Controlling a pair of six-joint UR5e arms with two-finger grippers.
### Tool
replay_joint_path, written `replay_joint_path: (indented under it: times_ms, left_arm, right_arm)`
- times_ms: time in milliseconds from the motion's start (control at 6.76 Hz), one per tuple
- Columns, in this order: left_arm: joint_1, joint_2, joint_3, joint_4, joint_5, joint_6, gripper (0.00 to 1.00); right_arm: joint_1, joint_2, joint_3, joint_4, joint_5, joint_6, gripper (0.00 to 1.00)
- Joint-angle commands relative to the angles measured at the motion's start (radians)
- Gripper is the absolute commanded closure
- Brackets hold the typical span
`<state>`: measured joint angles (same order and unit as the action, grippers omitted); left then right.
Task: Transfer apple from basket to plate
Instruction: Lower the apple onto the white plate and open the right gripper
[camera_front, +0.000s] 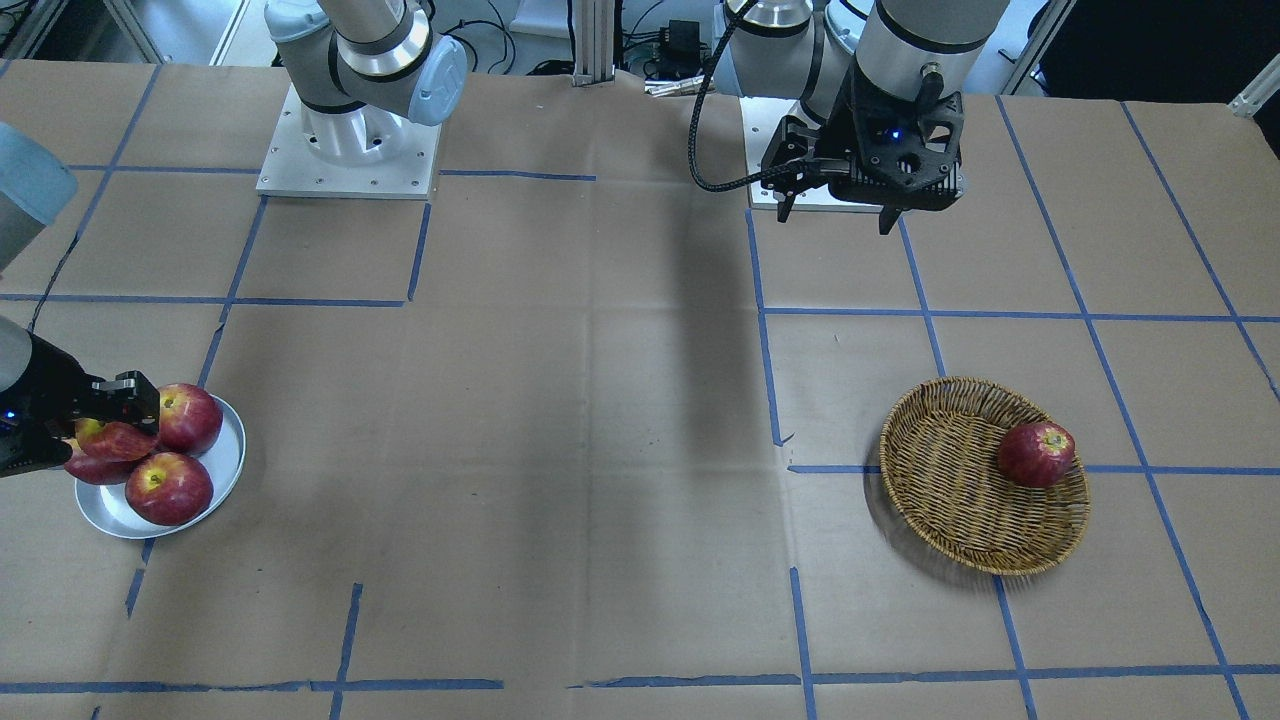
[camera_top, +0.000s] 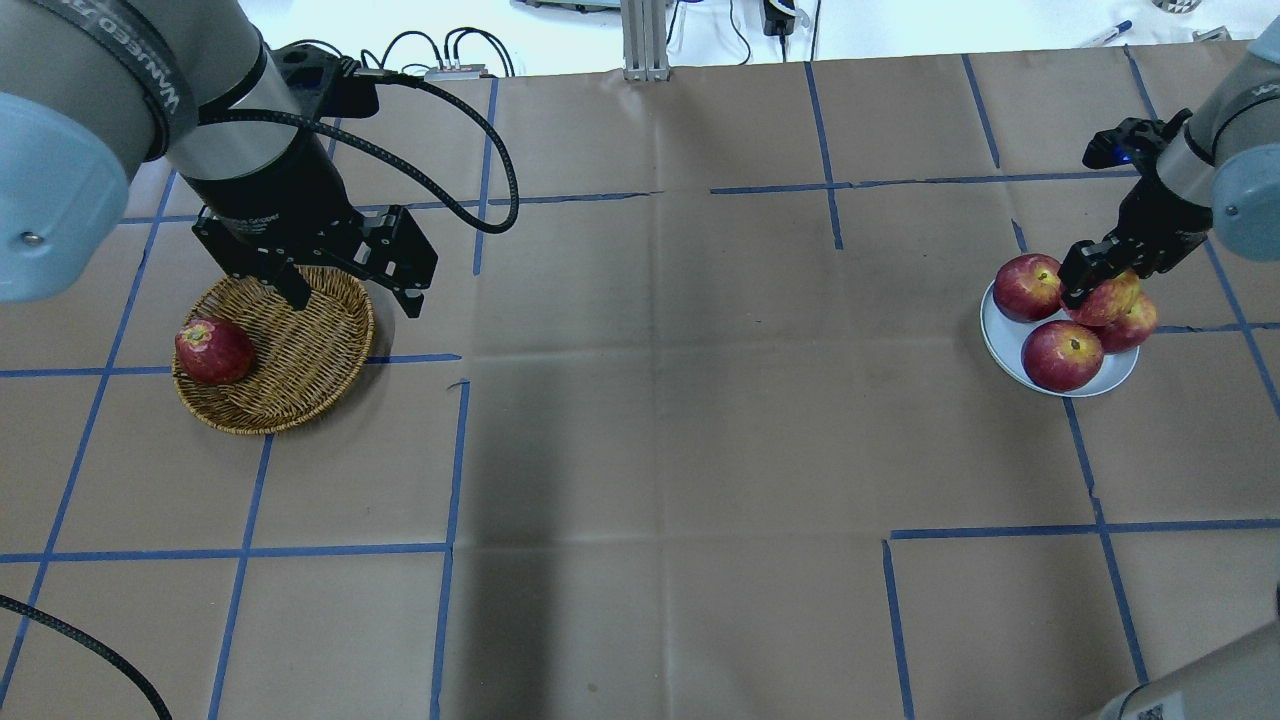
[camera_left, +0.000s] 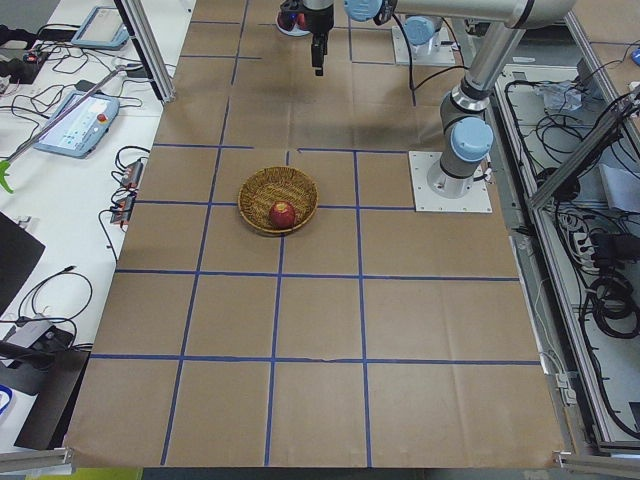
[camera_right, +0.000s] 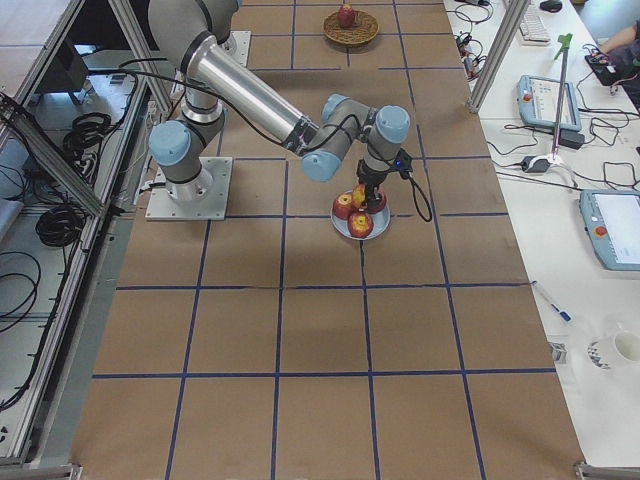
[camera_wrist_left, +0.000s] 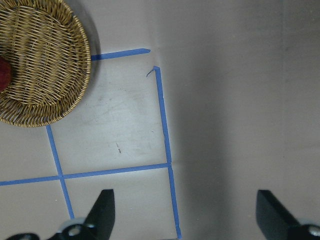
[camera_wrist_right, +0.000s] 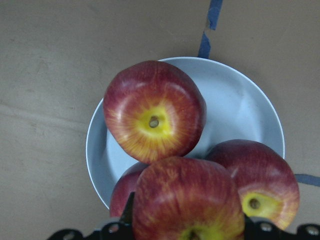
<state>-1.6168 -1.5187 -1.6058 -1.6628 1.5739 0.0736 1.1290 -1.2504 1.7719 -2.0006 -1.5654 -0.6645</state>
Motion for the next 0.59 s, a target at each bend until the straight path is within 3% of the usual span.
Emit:
replay_joint_path:
  times_ms: [0,148,296,444]
  left_arm:
    - [0.0,0.0,0.001,0.0,0.0,0.0,0.01]
    - [0.0,0.0,0.0,0.0,0.0,-0.002,0.01]
    - [0.0,0.0,0.0,0.0,0.0,-0.003,0.01]
    - [0.0,-0.002,0.0,0.0,0.0,-0.005,0.01]
  right_arm:
    - [0.0,-0.001,0.015,-0.023,-0.004,0.002,0.65]
    - [0.0,-0.003,0.014,-0.023,-0.005,0.003,0.58]
    - [0.0,-0.003,0.009,-0.041,-0.008,0.002,0.04]
    - [0.0,-0.004,0.003,-0.041,-0.013,0.005,0.0]
